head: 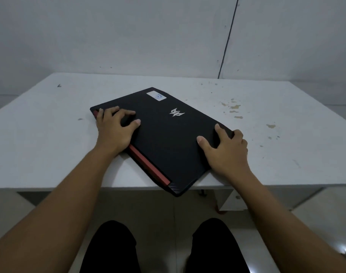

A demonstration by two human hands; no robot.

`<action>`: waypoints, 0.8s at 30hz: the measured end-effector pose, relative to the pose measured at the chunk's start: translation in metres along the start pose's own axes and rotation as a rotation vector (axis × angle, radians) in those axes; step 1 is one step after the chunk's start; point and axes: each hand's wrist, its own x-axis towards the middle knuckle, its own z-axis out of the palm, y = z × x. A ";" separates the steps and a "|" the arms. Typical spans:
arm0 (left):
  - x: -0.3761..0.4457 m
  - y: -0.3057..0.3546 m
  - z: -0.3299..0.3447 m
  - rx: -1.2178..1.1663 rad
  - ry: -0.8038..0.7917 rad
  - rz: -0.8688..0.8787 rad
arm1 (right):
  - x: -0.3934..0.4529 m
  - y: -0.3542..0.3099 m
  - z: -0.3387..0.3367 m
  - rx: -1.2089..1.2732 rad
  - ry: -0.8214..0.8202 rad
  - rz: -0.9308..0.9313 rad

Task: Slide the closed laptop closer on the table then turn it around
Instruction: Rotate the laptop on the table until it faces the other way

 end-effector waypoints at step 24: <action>-0.133 0.075 0.014 0.164 -0.333 0.106 | 0.024 0.017 -0.010 0.130 -0.092 -0.155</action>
